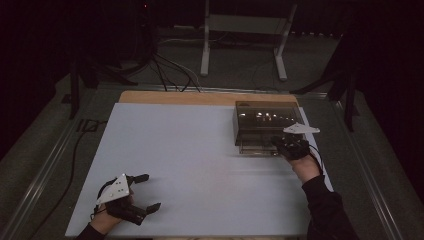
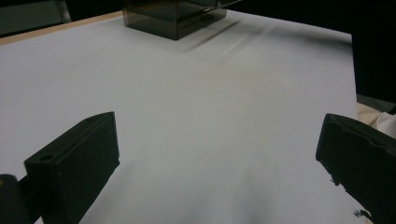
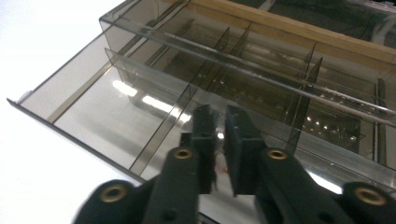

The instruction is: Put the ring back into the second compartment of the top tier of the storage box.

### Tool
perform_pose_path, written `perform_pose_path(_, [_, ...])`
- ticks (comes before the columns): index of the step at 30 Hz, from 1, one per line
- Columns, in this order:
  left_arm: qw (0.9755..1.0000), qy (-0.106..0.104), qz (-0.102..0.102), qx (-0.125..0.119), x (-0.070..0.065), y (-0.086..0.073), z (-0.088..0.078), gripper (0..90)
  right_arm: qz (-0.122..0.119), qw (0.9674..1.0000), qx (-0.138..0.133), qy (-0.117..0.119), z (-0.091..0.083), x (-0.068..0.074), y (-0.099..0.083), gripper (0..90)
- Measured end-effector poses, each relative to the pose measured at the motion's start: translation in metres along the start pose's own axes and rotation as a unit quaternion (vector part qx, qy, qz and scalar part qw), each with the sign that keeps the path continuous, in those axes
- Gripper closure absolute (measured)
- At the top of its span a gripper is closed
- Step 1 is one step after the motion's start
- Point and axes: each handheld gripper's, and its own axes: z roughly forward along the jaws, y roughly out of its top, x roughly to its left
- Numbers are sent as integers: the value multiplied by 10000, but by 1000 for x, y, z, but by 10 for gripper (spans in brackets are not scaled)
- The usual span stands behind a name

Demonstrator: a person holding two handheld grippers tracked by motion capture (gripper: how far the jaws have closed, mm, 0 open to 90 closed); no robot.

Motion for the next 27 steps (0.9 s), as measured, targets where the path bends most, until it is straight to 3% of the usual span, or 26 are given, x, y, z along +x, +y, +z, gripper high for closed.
perform_pose_path(7, [10000, -7, -15, 1, 0, 0, 0, 6, 180, 9996, -209, 64, -7, 0, 5, 610])
perform_pose_path(13, [10000, -5, -20, -9, 0, 0, 0, 6, 141, 9993, -297, 179, -13, 5, 10, 509])
perform_pose_path(19, [10000, -3, -13, 0, 0, 0, 0, 6, 103, 9979, -486, 415, -19, 16, 17, 349])
perform_pose_path(27, [10000, -14, -40, -21, 1, 1, 1, 6, 26, 9970, -455, 625, -17, 26, 29, 124])
